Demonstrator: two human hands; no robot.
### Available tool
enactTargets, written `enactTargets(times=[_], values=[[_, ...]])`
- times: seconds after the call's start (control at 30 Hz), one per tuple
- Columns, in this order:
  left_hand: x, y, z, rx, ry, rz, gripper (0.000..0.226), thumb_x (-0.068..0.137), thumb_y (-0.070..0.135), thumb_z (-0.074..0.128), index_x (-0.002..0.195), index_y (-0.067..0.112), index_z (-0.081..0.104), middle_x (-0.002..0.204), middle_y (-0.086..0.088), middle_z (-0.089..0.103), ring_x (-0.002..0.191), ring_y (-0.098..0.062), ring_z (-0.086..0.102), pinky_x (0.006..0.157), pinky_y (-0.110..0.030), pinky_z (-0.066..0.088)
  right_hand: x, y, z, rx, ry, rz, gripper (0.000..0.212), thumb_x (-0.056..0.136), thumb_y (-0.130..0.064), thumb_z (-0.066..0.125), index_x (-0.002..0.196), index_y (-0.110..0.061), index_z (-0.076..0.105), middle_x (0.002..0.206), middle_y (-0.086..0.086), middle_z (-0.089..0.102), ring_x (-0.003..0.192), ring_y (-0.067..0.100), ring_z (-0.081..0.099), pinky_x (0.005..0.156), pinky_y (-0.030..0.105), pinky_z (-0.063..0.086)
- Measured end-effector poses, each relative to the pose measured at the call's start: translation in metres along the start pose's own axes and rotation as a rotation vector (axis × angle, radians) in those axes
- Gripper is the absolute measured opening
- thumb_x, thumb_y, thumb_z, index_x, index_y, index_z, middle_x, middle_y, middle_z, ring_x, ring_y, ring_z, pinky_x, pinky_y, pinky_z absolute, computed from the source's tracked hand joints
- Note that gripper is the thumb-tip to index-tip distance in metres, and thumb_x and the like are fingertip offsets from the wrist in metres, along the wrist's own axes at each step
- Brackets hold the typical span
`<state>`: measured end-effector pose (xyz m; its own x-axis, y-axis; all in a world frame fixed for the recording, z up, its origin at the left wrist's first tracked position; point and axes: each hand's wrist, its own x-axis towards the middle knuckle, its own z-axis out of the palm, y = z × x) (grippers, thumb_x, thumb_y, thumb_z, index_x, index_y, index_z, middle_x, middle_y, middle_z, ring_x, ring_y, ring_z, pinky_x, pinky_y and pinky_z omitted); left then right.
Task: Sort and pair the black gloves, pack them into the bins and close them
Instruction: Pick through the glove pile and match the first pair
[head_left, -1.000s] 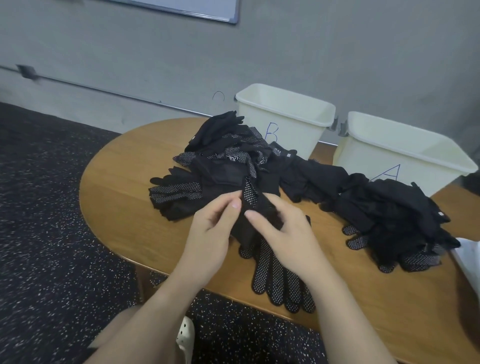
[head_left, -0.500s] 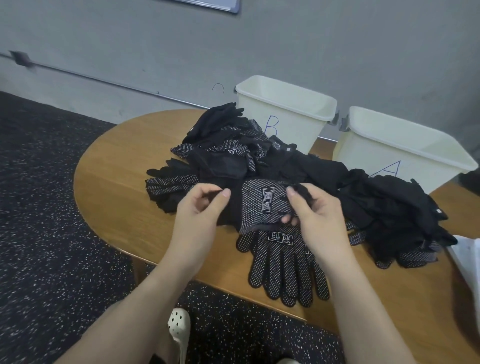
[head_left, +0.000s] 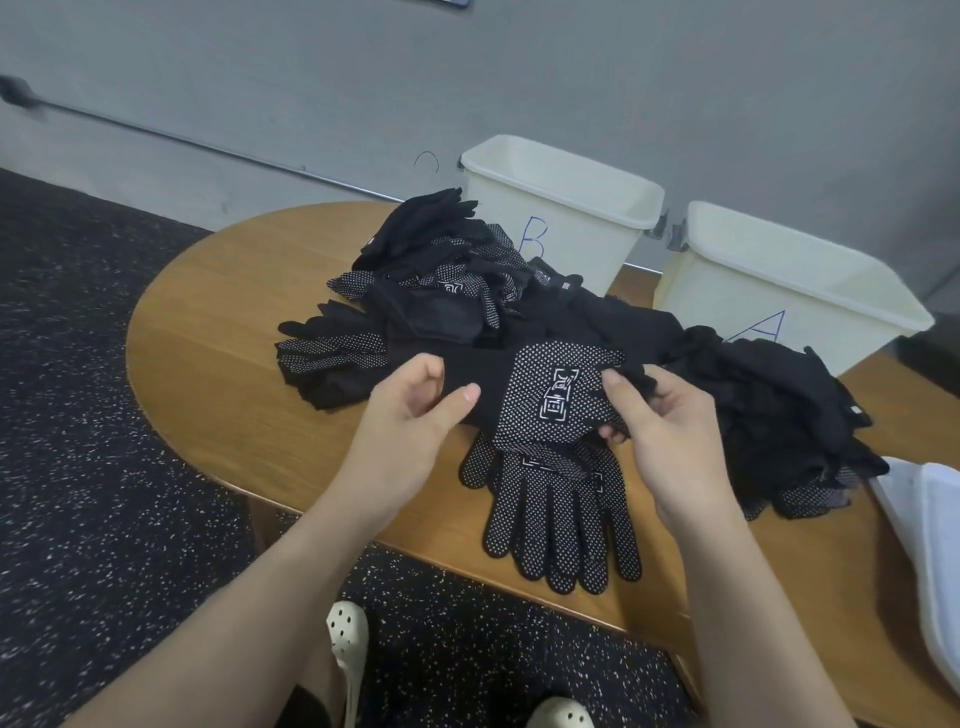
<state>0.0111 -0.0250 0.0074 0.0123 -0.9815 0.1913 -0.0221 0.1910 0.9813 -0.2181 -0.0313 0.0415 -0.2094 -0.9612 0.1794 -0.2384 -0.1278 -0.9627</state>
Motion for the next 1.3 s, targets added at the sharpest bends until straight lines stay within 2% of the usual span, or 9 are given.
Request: enactTargets(times=[0.1, 0.17, 0.27, 0.43, 0.63, 0.8, 1.03, 1.17, 1.3], values=[[0.000, 0.002, 0.003, -0.027, -0.026, 0.043, 0.012, 0.102, 0.014, 0.062, 0.105, 0.003, 0.059, 0.103, -0.003, 0.075, 0.102, -0.017, 0.071, 0.087, -0.031, 0.059, 0.001, -0.001, -0.011, 0.011, -0.017, -0.039, 0.012, 0.098, -0.017, 0.068, 0.092, -0.020, 0.078, 0.089, -0.001, 0.079, 0.079, 0.008, 0.073, 0.069, 0.024, 0.059], [-0.001, 0.001, 0.003, -0.037, -0.037, 0.075, 0.007, 0.103, 0.010, 0.060, 0.107, 0.004, 0.061, 0.104, 0.001, 0.077, 0.097, -0.014, 0.072, 0.076, -0.024, 0.058, 0.004, 0.000, -0.023, -0.018, 0.020, -0.077, 0.015, 0.098, -0.014, 0.067, 0.089, -0.020, 0.077, 0.078, -0.006, 0.077, 0.070, 0.002, 0.070, 0.064, 0.015, 0.053], [-0.001, 0.001, 0.002, -0.018, -0.024, 0.101, 0.006, 0.102, 0.009, 0.062, 0.101, 0.003, 0.059, 0.097, -0.010, 0.073, 0.089, -0.020, 0.069, 0.066, -0.027, 0.057, 0.008, 0.004, -0.036, -0.082, 0.095, -0.097, 0.017, 0.098, -0.011, 0.066, 0.084, -0.014, 0.074, 0.068, -0.004, 0.071, 0.058, 0.003, 0.060, 0.064, 0.024, 0.050], [0.001, -0.001, 0.001, -0.030, -0.048, 0.105, 0.008, 0.098, 0.009, 0.068, 0.097, 0.016, 0.064, 0.096, -0.009, 0.070, 0.092, -0.018, 0.068, 0.070, -0.034, 0.059, 0.000, -0.005, -0.028, -0.226, -0.037, -0.251, 0.007, 0.095, -0.022, 0.073, 0.100, -0.027, 0.075, 0.099, -0.007, 0.075, 0.091, 0.008, 0.068, 0.084, 0.029, 0.050], [-0.003, 0.003, 0.007, -0.071, -0.148, 0.127, 0.012, 0.095, 0.000, 0.069, 0.100, 0.009, 0.075, 0.100, -0.003, 0.078, 0.093, -0.019, 0.074, 0.077, -0.028, 0.059, -0.019, -0.019, 0.010, -0.385, -0.402, -0.393, 0.044, 0.087, -0.046, 0.074, 0.130, -0.042, 0.063, 0.137, -0.029, 0.056, 0.136, 0.002, 0.048, 0.112, 0.018, 0.037], [-0.007, 0.005, 0.005, -0.078, -0.126, 0.136, 0.016, 0.092, -0.003, 0.071, 0.097, 0.011, 0.078, 0.092, -0.002, 0.078, 0.085, -0.013, 0.074, 0.071, -0.022, 0.057, -0.017, -0.024, 0.020, -0.356, -0.428, -0.371, 0.005, 0.092, -0.028, 0.075, 0.092, -0.028, 0.070, 0.096, -0.014, 0.067, 0.098, 0.011, 0.065, 0.084, 0.020, 0.049], [-0.006, 0.011, 0.004, -0.100, -0.131, 0.060, 0.021, 0.089, 0.019, 0.076, 0.109, 0.013, 0.076, 0.100, 0.000, 0.079, 0.096, -0.013, 0.075, 0.081, -0.024, 0.057, -0.020, -0.030, 0.021, -0.261, -0.377, -0.397, 0.017, 0.098, -0.024, 0.070, 0.083, -0.024, 0.060, 0.079, -0.013, 0.065, 0.080, 0.003, 0.063, 0.075, 0.014, 0.046], [-0.008, 0.013, 0.012, 0.006, -0.162, 0.097, 0.023, 0.095, 0.020, 0.072, 0.074, 0.013, 0.068, 0.069, 0.007, 0.069, 0.069, -0.004, 0.063, 0.068, -0.015, 0.048, -0.031, -0.030, 0.005, -0.325, -0.234, -0.439, 0.025, 0.098, -0.027, 0.069, 0.079, -0.028, 0.053, 0.065, -0.012, 0.049, 0.064, 0.001, 0.046, 0.062, 0.015, 0.038], [-0.017, 0.019, 0.021, -0.017, -0.285, 0.043, 0.020, 0.088, 0.044, 0.073, 0.092, 0.024, 0.073, 0.090, 0.000, 0.079, 0.087, -0.014, 0.074, 0.081, -0.030, 0.057, -0.048, -0.032, -0.010, -0.242, -0.064, -0.423, 0.025, 0.099, -0.026, 0.068, 0.080, -0.025, 0.052, 0.063, -0.015, 0.042, 0.060, 0.001, 0.038, 0.058, 0.015, 0.033]])
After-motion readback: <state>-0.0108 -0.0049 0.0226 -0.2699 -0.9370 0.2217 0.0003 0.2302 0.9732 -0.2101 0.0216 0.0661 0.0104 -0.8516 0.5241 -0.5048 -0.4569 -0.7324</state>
